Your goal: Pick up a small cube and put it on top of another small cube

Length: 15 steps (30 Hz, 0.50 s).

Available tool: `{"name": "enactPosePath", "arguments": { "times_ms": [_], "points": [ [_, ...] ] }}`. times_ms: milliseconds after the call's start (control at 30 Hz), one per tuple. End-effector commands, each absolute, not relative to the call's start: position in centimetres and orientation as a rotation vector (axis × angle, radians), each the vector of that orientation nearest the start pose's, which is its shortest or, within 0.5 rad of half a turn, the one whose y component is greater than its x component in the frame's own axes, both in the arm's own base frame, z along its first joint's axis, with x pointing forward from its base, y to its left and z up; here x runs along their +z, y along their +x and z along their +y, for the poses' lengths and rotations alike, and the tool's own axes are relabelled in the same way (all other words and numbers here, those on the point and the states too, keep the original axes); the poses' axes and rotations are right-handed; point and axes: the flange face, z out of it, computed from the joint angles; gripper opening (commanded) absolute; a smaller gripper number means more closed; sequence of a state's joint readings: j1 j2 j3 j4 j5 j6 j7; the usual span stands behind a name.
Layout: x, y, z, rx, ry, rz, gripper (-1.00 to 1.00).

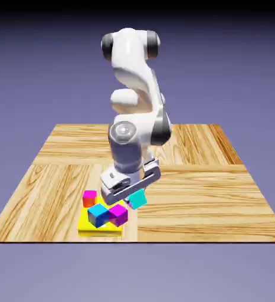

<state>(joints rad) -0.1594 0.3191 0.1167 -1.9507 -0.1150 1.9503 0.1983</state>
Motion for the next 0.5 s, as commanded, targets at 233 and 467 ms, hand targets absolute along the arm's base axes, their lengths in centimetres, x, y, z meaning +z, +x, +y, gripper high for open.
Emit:
{"name": "enactPosePath", "arguments": {
  "times_ms": [233,467],
  "points": [
    [27.7,56.0,-10.0,0.617,-3.401,0.179,-1.00],
    [26.6,55.7,-10.2,0.618,-3.402,0.179,1.00]
  ]
}}
